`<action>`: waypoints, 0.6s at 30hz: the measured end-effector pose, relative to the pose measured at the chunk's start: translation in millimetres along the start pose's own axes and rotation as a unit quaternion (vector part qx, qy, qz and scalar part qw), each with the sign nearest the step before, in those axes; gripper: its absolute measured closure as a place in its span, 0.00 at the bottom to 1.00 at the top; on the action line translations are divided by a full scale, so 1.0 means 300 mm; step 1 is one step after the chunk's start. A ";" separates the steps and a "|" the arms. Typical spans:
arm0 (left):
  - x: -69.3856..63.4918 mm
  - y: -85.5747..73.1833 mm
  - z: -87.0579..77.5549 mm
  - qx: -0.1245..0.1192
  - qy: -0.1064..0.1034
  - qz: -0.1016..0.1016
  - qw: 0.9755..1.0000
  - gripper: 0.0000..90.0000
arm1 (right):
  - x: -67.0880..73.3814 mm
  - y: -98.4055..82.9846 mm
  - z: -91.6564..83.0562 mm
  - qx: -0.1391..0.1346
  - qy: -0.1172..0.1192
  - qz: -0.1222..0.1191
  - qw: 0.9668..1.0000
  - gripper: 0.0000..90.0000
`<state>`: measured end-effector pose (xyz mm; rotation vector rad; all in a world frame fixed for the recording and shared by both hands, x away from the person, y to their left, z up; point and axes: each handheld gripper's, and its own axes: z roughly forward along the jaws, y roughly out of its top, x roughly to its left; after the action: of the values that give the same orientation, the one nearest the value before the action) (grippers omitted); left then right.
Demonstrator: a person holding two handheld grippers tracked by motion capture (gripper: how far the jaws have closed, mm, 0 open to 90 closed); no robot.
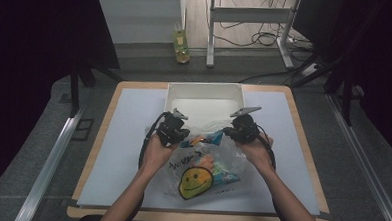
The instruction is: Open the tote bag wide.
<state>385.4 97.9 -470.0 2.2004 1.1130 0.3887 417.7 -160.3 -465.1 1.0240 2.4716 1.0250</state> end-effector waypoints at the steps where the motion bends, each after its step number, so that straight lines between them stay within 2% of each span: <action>1: 0.011 -0.007 0.003 0.000 0.008 -0.004 1.000 0.99 | -0.012 -0.001 0.009 -0.001 -0.005 0.007 1.000 0.99; 2: 0.011 -0.007 0.003 0.000 0.008 -0.004 1.000 0.99 | -0.012 -0.001 0.009 -0.001 -0.005 0.007 1.000 0.99; 3: 0.021 -0.016 0.004 -0.004 0.020 -0.004 1.000 0.99 | -0.025 0.000 0.019 -0.001 -0.008 0.010 1.000 0.99; 4: 0.021 -0.016 0.004 -0.004 0.020 -0.004 1.000 0.99 | -0.028 0.001 0.023 -0.003 -0.009 0.013 1.000 0.99; 6: 0.033 -0.028 0.003 -0.016 0.038 -0.004 0.999 0.99 | -0.036 0.004 0.032 -0.005 -0.013 0.017 1.000 0.99; 7: 0.033 -0.028 0.003 -0.016 0.038 -0.004 0.999 0.99 | -0.036 0.004 0.032 -0.005 -0.013 0.017 1.000 0.99; 11: 0.045 -0.035 -0.008 -0.041 0.052 -0.008 0.998 0.99 | -0.060 0.029 0.048 -0.015 -0.024 0.026 0.999 0.99; 14: 0.046 -0.036 -0.002 -0.027 0.051 -0.008 0.998 0.99 | -0.066 0.034 0.060 -0.009 -0.024 0.031 0.999 0.99; 15: 0.044 -0.047 0.005 -0.011 0.055 -0.003 0.998 0.99 | -0.065 0.027 0.075 0.005 -0.017 0.029 0.999 0.99; 18: 0.047 -0.066 0.010 -0.001 0.053 -0.004 0.999 0.99 | -0.058 0.010 0.084 0.017 -0.012 0.026 0.999 0.99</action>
<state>383.3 116.7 -485.3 2.1954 1.1772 0.5078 443.9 -158.2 -481.2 1.1087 2.4628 0.9834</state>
